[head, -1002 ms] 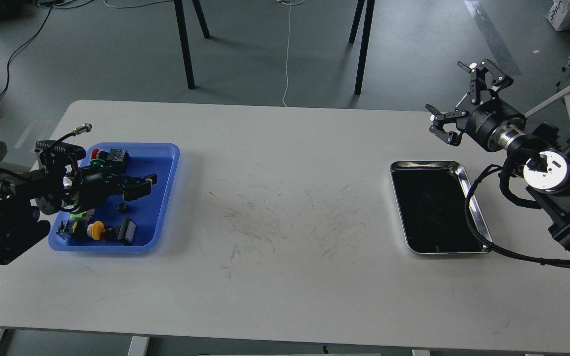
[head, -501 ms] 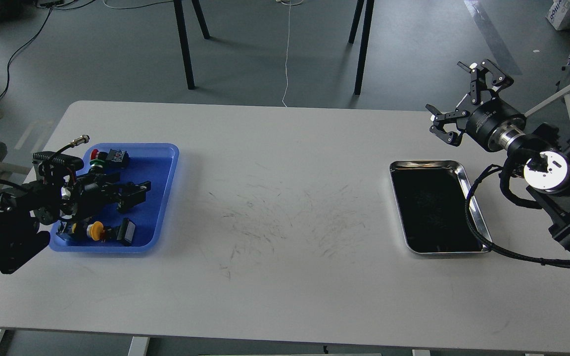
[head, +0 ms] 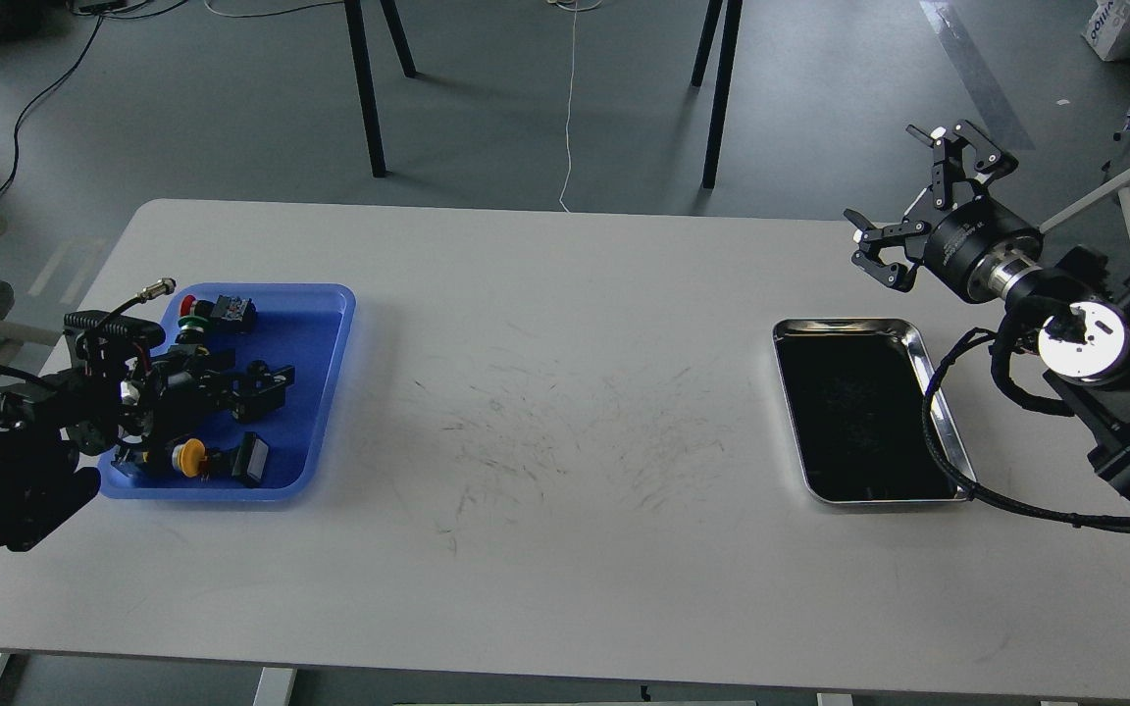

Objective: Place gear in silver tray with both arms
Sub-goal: 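Grasp the black gear in the blue tray with the left gripper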

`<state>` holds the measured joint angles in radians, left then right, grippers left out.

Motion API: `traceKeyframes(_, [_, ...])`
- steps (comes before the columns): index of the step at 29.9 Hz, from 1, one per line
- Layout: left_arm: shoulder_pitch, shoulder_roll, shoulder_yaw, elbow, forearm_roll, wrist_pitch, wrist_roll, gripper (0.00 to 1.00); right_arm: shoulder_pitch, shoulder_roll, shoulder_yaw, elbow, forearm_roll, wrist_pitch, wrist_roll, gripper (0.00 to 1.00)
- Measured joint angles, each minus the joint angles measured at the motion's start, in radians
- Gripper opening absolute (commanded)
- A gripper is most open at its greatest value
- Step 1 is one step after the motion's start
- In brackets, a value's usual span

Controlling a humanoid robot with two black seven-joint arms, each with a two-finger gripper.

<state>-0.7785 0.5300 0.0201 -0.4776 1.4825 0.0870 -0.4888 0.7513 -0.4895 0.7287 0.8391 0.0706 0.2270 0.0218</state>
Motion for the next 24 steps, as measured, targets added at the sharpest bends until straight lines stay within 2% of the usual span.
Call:
traceKeyframes(21, [0.001, -0.051, 0.000, 0.095, -0.002, 0.002, 0.000, 0.63, -0.005, 0.000, 0.000, 0.000, 0.000, 0.000, 0.000, 0.99])
traceKeyframes(24, [0.001, -0.057, 0.000, 0.099, -0.002, 0.003, 0.000, 0.55, -0.006, 0.000, 0.000, 0.000, 0.000, 0.000, 0.001, 0.99])
